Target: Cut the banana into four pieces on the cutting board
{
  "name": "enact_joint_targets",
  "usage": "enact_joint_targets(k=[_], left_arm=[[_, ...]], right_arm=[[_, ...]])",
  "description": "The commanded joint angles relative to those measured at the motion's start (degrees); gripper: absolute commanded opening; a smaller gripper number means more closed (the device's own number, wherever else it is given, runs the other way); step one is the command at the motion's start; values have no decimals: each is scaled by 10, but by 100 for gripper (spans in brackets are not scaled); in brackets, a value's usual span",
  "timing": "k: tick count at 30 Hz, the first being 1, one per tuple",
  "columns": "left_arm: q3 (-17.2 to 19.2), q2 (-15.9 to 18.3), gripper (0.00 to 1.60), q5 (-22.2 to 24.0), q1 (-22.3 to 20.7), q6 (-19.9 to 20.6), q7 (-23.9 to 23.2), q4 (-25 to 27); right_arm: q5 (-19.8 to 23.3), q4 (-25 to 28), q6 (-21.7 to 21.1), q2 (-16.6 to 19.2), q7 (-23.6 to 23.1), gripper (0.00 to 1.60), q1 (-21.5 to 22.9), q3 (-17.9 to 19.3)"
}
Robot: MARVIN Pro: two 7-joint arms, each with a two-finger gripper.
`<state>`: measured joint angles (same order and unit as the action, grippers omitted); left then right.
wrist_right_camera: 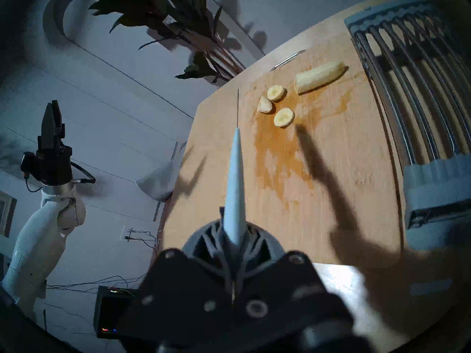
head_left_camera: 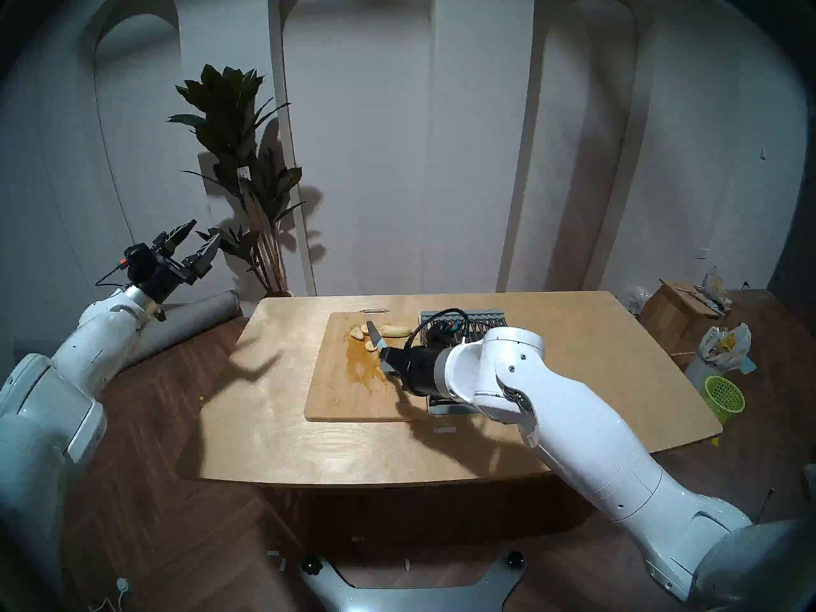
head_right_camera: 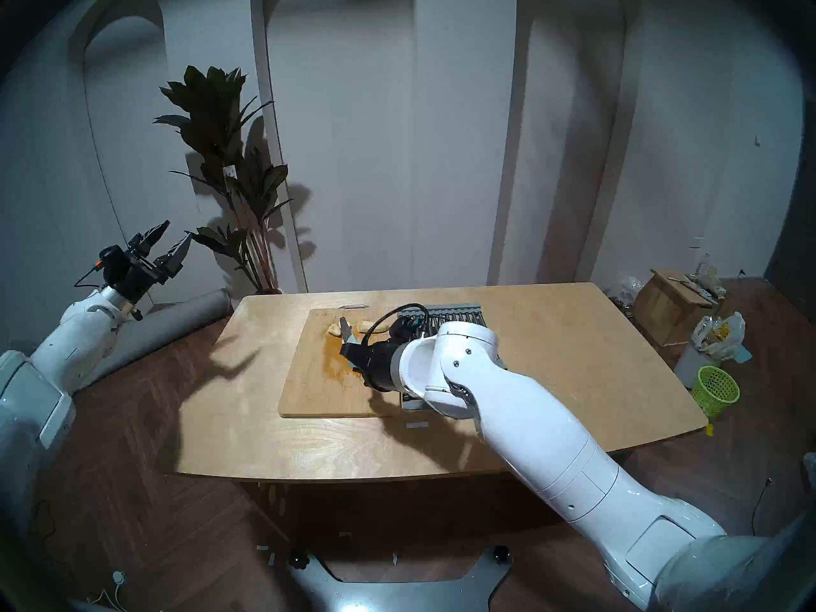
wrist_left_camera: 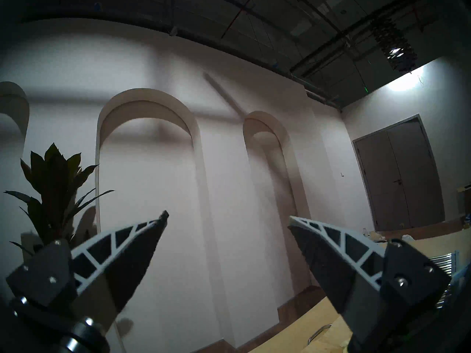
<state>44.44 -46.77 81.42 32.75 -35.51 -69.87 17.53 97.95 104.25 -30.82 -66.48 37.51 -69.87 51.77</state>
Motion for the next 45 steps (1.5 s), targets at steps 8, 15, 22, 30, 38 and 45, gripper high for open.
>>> enact_joint_targets(k=[8,15,22,30,38,45], left_arm=[[-19,9,160,-25,23,-32,8,24],[-30,17,160,-38,43,-46,24,31],[-38,25,160,-49,61,-61,39,41],[-41,40,160,-60,77,-80,58,54],[-38,52,160,-71,86,-101,77,76],[-35,60,160,-79,85,-120,93,106]], right_arm=[[34,-22,35,-24,-61,0,-32,19],[47,-53,49,-37,-84,0,-40,27],[58,-88,62,-60,-104,0,-38,29],[70,-120,73,-89,-127,0,-33,25],[80,-151,84,-114,-150,0,-33,22],[87,-171,90,-124,-166,0,-41,18]])
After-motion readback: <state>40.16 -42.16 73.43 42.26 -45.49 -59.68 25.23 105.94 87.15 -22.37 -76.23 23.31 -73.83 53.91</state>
